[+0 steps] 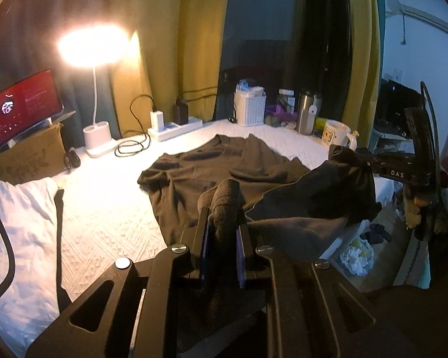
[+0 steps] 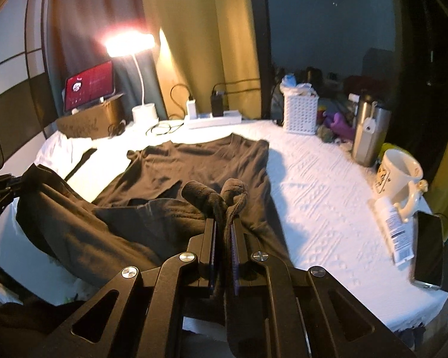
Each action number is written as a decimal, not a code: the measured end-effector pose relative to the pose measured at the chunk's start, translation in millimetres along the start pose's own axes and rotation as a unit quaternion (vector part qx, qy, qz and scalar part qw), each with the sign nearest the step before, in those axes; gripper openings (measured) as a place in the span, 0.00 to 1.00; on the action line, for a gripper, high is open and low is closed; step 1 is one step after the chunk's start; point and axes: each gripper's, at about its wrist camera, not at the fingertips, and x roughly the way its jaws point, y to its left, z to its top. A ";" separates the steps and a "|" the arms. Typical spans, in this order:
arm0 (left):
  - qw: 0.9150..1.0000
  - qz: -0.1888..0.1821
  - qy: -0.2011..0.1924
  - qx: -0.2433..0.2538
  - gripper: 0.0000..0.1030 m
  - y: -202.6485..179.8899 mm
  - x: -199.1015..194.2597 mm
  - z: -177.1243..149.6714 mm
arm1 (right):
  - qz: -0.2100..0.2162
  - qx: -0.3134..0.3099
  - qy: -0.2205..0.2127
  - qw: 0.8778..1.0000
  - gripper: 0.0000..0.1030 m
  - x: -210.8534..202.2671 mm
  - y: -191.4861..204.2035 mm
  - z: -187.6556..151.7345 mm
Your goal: Fold small clothes
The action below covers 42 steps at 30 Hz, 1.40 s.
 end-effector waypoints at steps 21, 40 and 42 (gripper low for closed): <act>0.999 0.022 -0.036 -0.010 0.13 18.1 7.1 32.0 | -0.023 0.018 -0.041 0.999 0.08 -18.5 -23.6 26.9; 0.999 0.029 -0.026 -0.013 0.13 33.3 36.3 57.9 | -0.023 0.026 -0.054 0.998 0.08 -1.1 -48.9 58.4; 0.999 0.030 -0.025 -0.014 0.13 35.6 40.1 60.7 | -0.023 0.026 -0.056 0.998 0.08 2.5 -52.6 63.8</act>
